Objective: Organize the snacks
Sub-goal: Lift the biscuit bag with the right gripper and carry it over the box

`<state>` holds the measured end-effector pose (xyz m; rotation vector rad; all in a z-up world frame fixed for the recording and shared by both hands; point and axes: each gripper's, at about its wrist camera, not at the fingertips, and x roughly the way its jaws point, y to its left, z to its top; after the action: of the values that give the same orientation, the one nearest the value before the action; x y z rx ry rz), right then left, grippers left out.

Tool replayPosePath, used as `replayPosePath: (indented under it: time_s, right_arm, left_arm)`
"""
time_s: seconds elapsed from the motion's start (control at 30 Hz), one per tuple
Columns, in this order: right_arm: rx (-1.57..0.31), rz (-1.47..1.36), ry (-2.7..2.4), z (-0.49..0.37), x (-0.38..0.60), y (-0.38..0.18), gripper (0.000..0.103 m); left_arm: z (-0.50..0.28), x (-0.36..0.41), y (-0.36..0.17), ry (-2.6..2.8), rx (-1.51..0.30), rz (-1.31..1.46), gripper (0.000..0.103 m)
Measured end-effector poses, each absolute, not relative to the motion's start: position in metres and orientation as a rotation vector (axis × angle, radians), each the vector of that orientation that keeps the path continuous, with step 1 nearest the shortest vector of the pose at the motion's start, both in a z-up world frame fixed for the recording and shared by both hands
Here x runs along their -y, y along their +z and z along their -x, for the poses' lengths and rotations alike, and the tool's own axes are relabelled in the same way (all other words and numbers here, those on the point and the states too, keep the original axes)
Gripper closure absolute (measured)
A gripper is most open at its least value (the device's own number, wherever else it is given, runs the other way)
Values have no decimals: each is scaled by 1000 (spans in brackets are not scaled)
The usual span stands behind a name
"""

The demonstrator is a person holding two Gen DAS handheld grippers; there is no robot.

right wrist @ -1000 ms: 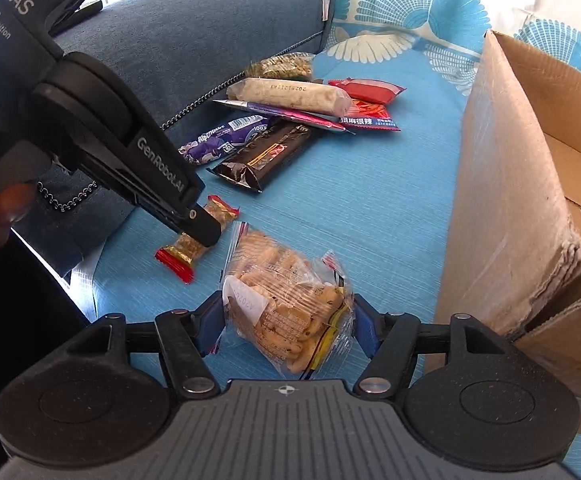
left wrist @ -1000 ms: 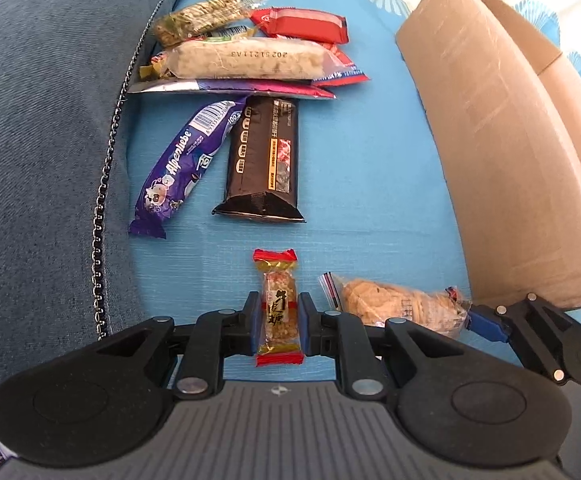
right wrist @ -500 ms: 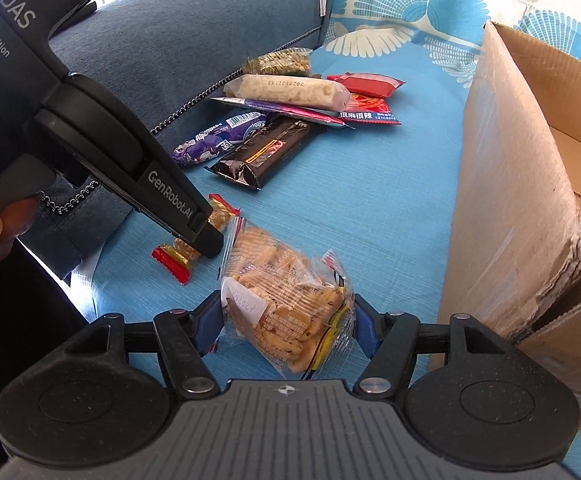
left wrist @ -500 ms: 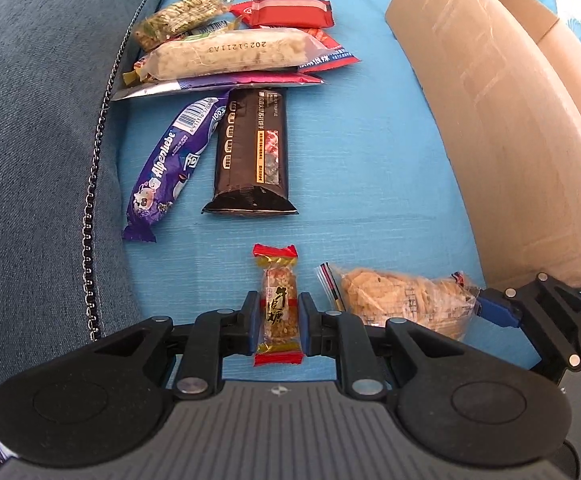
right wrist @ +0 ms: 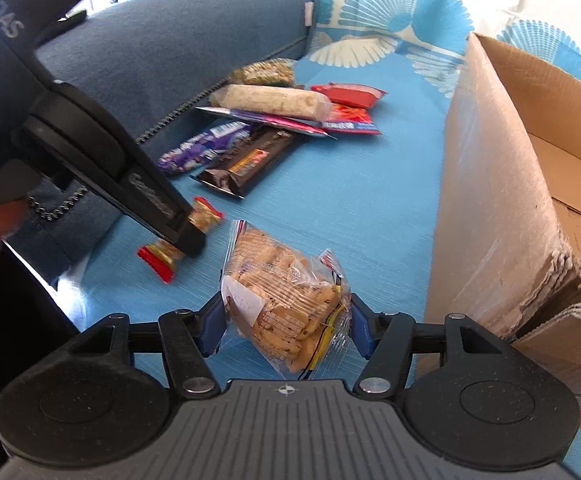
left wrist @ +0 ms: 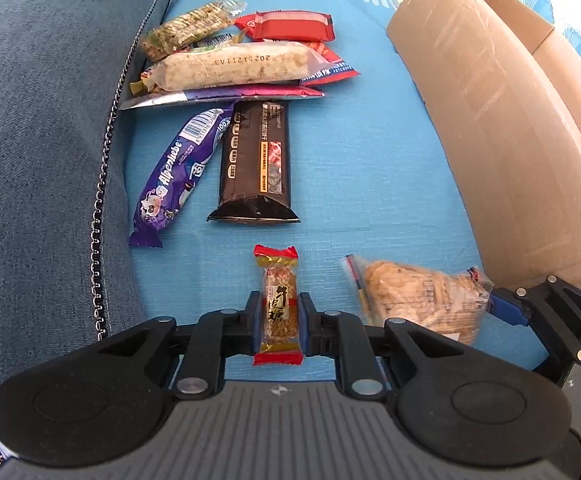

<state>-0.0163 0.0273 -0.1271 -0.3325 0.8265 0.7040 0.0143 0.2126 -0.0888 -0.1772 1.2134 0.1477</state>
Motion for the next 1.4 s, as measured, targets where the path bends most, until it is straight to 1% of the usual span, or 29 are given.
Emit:
replayPosePath:
  time_s: [0.1,0.33,0.63,0.77,0.87,0.97,1.03,1.13,1.23,1.33,1.4]
  right_arm:
    - [-833,289,709,13,-22,-125,40]
    - [-765,236,744,23,-13,-112,40]
    - [-609,221,749,45,2,-81,40]
    - [-548,213,746,48,12,-55,40]
    - [-489,168,722,42,29,-25,40]
    - [-418,119,690,29,54,5,39]
    - [-410,79,679,12,72,15,39]
    - [-407,19,635,-12,99,7,39]
    - [-443,-83,564,-27,125,-17,39]
    - [-386,-132,560,-25,138,-15,39]
    - [-386,-155,558,-24,143,-17,39]
  left_arm:
    - [-12,-215,-85,142,-1192,188,84]
    - [1,-211,-70,128,-1081,192,84]
    - [26,-215,-45,123,-859,237,84]
    - [32,-219,-38,131,-814,266,84]
    - [32,-220,-36,122,-787,275,84]
    - [34,-218,-33,118,-766,271,84]
    - [37,-216,-31,113,-753,261,84]
    - [39,-214,-29,113,-732,245,84]
    - [44,-213,-26,125,-707,235,84]
    - [50,-210,-22,132,-665,218,84]
    - [53,-207,-19,145,-629,203,84]
